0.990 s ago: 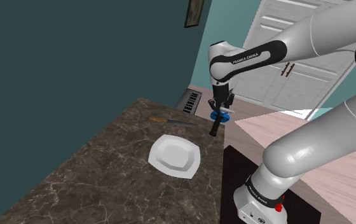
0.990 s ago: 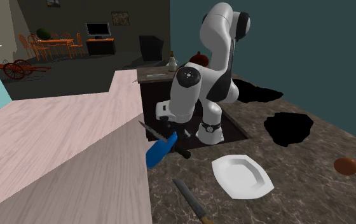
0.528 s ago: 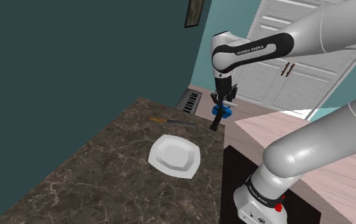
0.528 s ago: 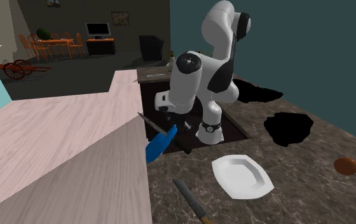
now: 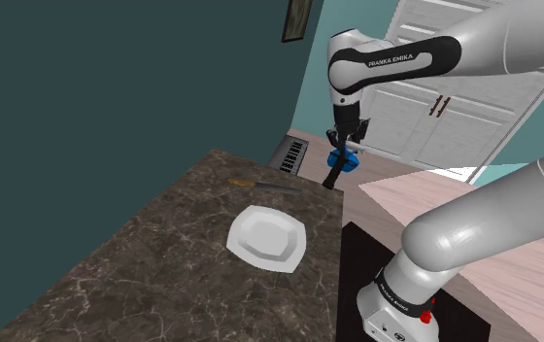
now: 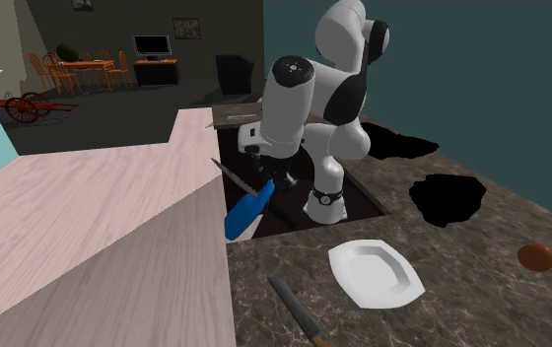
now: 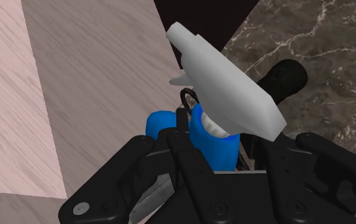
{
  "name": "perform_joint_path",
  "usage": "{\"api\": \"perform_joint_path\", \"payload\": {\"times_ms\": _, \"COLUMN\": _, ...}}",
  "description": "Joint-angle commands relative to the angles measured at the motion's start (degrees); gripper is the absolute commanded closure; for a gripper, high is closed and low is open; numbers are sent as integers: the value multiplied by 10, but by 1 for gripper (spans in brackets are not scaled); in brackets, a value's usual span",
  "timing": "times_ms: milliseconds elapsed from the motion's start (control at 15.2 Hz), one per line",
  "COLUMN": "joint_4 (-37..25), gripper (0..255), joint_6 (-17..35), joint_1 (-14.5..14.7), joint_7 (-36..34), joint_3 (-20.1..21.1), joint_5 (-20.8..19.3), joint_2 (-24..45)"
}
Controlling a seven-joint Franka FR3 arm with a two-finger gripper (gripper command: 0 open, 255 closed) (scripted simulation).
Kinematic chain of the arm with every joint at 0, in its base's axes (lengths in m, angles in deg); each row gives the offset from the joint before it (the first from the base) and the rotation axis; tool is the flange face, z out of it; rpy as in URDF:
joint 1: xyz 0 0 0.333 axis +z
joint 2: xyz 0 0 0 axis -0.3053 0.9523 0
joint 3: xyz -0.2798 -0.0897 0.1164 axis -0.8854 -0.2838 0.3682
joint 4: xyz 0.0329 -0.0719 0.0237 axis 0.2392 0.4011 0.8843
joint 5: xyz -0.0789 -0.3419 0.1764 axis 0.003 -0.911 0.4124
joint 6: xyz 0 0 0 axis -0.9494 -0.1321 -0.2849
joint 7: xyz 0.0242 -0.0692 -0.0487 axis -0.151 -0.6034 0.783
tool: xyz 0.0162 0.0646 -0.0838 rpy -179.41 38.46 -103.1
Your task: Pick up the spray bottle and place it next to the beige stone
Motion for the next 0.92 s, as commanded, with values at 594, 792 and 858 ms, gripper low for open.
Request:
{"api": "perform_joint_path", "payload": {"times_ms": 594, "joint_4": -72, "gripper": 255, "joint_6": -82, "joint_1": 1, "joint_7": 20, "joint_3": 3, "joint_5": 3, "joint_2": -12}}
{"api": "perform_joint_path", "payload": {"times_ms": 792, "joint_4": -95, "gripper": 255, "joint_6": -104, "joint_1": 0, "joint_7": 26, "joint_3": 4, "joint_5": 3, "joint_2": -13}}
{"api": "perform_joint_path", "payload": {"times_ms": 858, "joint_4": -102, "gripper": 255, "joint_6": -112, "joint_1": 0, "joint_7": 27, "joint_3": 5, "joint_5": 3, "joint_2": -13}}
